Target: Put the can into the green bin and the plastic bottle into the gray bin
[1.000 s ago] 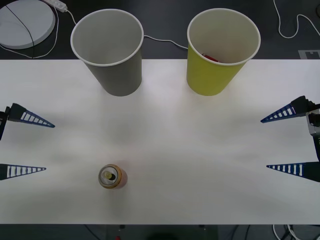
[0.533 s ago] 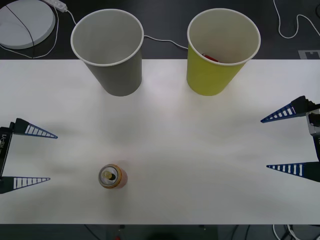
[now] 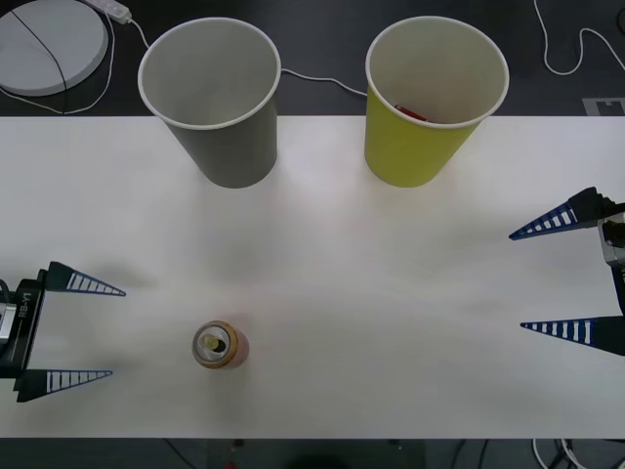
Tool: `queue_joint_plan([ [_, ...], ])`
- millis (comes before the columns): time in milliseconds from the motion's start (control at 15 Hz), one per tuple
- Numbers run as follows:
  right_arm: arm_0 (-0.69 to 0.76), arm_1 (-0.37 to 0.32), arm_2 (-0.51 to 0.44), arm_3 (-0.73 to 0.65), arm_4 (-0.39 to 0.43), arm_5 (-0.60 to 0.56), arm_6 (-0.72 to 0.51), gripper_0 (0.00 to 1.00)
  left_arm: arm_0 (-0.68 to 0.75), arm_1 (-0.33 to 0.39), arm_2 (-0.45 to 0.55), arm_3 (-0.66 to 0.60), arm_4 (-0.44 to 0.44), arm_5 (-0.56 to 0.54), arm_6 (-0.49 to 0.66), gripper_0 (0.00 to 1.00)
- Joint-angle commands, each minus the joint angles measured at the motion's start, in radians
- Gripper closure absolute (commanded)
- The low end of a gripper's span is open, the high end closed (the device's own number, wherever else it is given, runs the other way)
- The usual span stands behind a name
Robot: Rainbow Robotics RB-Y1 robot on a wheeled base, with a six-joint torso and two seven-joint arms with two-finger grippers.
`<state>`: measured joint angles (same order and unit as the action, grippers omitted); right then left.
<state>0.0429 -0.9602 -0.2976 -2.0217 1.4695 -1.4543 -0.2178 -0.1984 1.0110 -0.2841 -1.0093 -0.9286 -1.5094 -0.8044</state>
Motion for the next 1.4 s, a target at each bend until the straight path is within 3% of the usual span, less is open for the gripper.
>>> queue_joint_plan([
  [67, 0.0, 0.0, 0.0, 0.0, 0.0, 0.0, 0.0, 0.0, -0.015, -0.023, -0.053, 0.041, 0.031, 0.0, -0.015, 0.0],
  [1400, 0.0, 0.0, 0.0, 0.0, 0.0, 0.0, 0.0, 0.0, 0.011, -0.269, -0.079, 0.09, 0.037, 0.129, -0.035, 0.0],
])
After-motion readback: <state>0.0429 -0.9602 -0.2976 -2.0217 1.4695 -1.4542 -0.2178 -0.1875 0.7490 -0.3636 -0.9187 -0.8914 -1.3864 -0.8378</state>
